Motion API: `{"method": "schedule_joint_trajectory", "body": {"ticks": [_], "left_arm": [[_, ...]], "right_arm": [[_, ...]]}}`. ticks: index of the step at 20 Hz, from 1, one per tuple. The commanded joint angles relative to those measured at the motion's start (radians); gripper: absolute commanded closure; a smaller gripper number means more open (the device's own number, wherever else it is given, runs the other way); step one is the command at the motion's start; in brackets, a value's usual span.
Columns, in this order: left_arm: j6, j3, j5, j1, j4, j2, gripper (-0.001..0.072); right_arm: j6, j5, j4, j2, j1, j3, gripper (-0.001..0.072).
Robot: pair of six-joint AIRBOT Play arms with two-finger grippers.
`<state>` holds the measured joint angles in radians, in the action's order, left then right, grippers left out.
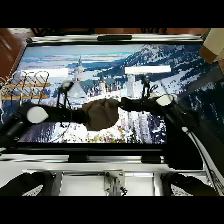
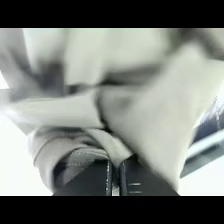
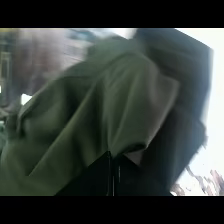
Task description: Fold the shirts.
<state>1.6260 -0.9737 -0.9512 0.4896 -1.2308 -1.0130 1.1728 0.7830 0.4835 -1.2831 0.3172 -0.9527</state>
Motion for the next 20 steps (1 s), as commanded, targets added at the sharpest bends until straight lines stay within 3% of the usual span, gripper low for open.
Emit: {"method": "schedule_joint_trajectory", "body": {"ticks": [1, 5, 8, 11, 13, 16, 18, 20], "left_arm": [[-0.025, -0.318, -0.041, -0.007, -0.106, 0.085, 0.0667], [-0.043, -0.764, -0.036, 0.012, -0.104, 0.140, 0.0666], [-0.015, -0.903, -0.054, 0.018, -0.101, 0.176, 0.0666], [0.009, -0.896, -0.278, 0.017, -0.127, 0.191, 0.0667], [0.055, -0.848, -0.435, 0.017, -0.209, 0.189, 0.0666], [0.055, -0.681, -0.508, 0.016, -0.357, 0.190, 0.0666], [0.055, -0.531, -0.486, 0.013, -0.439, 0.177, 0.0666], [0.062, -0.381, -0.405, -0.010, -0.449, 0.145, 0.0666]], "right_arm": [[-0.011, 0.081, 0.160, 0.209, -0.010, -0.172, 0.0638], [0.074, 0.008, 0.268, 0.466, -0.010, -0.417, 0.0637], [0.118, -0.022, 0.278, 0.591, -0.010, -0.517, 0.0637], [0.227, 0.150, 0.344, 0.646, -0.010, -0.523, 0.0636], [0.333, 0.406, 0.482, 0.635, -0.010, -0.522, 0.0636], [0.379, 0.743, 0.661, 0.562, -0.010, -0.465, 0.0636], [0.375, 0.745, 0.677, 0.508, -0.010, -0.333, 0.0636], [0.375, 0.595, 0.644, 0.429, -0.010, -0.167, 0.0636]]}}
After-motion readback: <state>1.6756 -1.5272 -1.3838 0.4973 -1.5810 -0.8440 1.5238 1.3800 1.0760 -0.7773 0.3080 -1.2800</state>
